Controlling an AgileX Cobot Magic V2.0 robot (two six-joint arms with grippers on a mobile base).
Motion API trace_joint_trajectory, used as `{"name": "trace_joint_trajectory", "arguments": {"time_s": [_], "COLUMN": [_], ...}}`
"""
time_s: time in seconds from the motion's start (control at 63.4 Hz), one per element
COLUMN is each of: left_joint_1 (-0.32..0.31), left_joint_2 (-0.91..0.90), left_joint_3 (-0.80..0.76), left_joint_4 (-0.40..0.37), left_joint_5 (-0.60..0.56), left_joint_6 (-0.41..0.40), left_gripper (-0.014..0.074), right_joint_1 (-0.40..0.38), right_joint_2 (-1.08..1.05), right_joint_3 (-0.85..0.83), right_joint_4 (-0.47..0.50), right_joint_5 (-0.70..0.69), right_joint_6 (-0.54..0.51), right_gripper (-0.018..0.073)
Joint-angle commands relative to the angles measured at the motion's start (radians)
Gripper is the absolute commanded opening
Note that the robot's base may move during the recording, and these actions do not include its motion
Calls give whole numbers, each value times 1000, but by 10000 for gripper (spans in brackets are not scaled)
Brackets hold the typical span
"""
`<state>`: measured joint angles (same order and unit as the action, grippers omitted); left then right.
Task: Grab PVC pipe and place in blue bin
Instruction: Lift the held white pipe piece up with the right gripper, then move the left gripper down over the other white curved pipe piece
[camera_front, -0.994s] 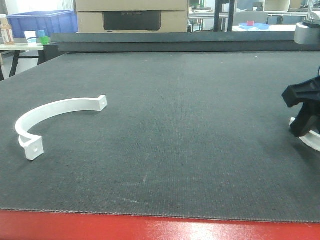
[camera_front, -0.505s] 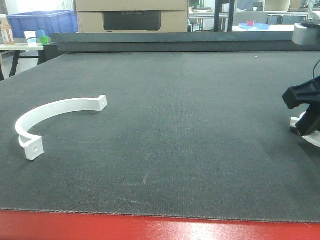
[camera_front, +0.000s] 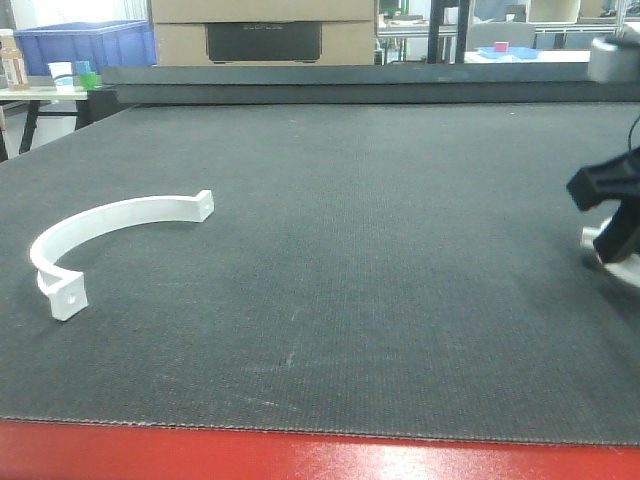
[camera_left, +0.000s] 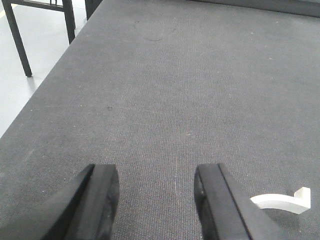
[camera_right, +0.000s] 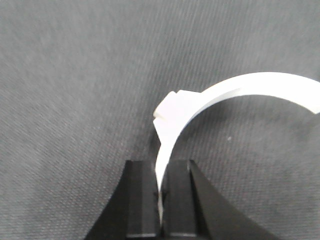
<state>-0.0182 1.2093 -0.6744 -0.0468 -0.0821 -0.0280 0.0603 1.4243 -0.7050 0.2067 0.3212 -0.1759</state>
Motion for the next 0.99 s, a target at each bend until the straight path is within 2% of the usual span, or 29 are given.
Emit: {"name": "trace_joint_trajectory", "arguments": {"time_s": [0.0, 0.252, 0.6, 0.726, 0.899, 0.978], "left_joint_1": [0, 0, 0, -33, -105, -108], "left_joint_2": [-1, 6, 104, 127, 188, 218], "left_joint_3": [-8, -8, -10, -50, -160, -201], "left_joint_4": [-4, -4, -22, -22, -22, -42], "left_joint_5": [-13, -4, 30, 49, 176, 222], "left_joint_6": [-1, -1, -2, -2, -2, -2], "left_gripper": [276, 276, 276, 276, 276, 277], "right_joint_1": [-1, -1, 1, 3, 3, 3], "right_joint_2": [-44, -135, -289, -359, -421, -431], "right_joint_3": [-13, -68, -101, -101, -101, -101], "right_joint_4": [-9, 35, 39, 45, 79, 79], "right_joint_5": [-12, 35, 57, 66, 76, 95], "right_joint_6": [-9, -9, -9, -9, -9, -9], "right_gripper": [-169, -169, -169, -169, -169, -169]}}
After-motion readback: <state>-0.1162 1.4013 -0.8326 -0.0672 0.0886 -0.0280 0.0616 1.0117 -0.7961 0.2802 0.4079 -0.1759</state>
